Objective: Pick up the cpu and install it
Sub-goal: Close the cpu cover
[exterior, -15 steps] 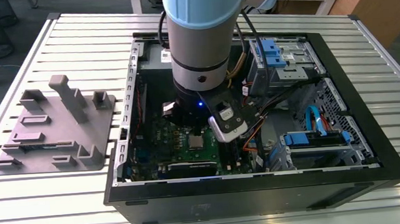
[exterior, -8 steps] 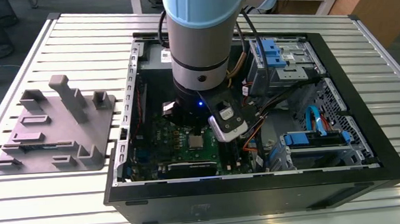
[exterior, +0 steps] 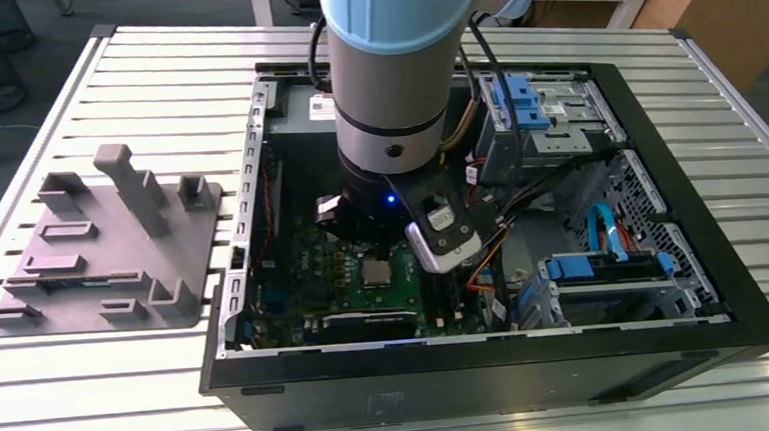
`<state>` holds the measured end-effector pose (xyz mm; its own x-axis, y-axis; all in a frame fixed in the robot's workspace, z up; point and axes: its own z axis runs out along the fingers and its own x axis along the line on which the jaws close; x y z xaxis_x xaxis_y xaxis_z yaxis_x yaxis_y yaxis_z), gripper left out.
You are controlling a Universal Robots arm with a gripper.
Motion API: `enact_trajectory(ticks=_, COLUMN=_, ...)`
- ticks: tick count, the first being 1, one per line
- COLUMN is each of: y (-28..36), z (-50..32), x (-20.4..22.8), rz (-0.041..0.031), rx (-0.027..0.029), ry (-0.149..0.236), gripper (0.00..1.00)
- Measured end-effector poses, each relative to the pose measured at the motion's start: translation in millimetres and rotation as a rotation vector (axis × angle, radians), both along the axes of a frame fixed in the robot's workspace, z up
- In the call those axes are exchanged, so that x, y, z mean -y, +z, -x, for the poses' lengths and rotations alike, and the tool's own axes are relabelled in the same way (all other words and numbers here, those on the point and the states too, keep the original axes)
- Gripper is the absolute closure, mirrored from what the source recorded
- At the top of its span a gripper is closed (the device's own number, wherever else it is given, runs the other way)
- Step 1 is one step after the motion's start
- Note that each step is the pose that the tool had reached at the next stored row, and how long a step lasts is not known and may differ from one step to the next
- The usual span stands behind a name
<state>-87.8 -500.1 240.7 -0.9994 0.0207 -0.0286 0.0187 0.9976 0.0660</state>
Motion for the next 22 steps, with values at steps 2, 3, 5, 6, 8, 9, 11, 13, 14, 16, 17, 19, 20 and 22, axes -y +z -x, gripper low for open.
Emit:
enact_trajectory(ticks=2, y=0.0, z=-1.9, x=0.0, rz=0.0, rx=0.0, ry=0.0, gripper=0.89)
enact_trajectory(ticks=3, y=0.0, z=-3.1, x=0.0, rz=-0.0001, rx=0.0001, ry=0.0, gripper=0.89)
enact_trajectory(ticks=5, y=0.0, z=-5.8, x=0.0, rz=0.0, rx=0.0, ry=0.0, gripper=0.89)
enact_trajectory(ticks=6, y=0.0, z=-7.1, x=0.0, rz=0.0, rx=0.0, ry=0.0, gripper=0.89)
enact_trajectory(ticks=8, y=-0.1, z=-9.0, x=0.0, rz=-0.0001, rx=0.0001, ry=0.002, gripper=0.89)
enact_trajectory(ticks=9, y=-0.2, z=-9.9, x=0.0, rz=0.0, rx=0.0001, ry=0.005, gripper=0.89)
enact_trajectory(ticks=11, y=-0.3, z=-11.8, x=0.0, rz=0.0, rx=0.0, ry=0.012, gripper=0.89)
enact_trajectory(ticks=13, y=-0.4, z=-14.2, x=0.0, rz=-0.0001, rx=0.0001, ry=0.019, gripper=0.89)
enact_trajectory(ticks=14, y=-0.5, z=-15.6, x=0.0, rz=0.0, rx=0.0001, ry=0.022, gripper=0.89)
enact_trajectory(ticks=16, y=-0.8, z=-18.1, x=-0.1, rz=-0.0001, rx=0.0001, ry=0.03, gripper=0.89)
enact_trajectory(ticks=17, y=-1.0, z=-18.9, x=-0.2, rz=-0.0002, rx=0.0001, ry=0.035, gripper=0.89)
enact_trajectory(ticks=19, y=-1.3, z=-20.1, x=-0.4, rz=-0.0001, rx=0.0, ry=0.044, gripper=0.89)
enact_trajectory(ticks=20, y=-1.4, z=-20.6, x=-0.4, rz=0.0, rx=0.0, ry=0.049, gripper=0.89)
enact_trajectory(ticks=22, y=-1.7, z=-21.5, x=-0.6, rz=0.0, rx=0.0001, ry=0.06, gripper=0.89)
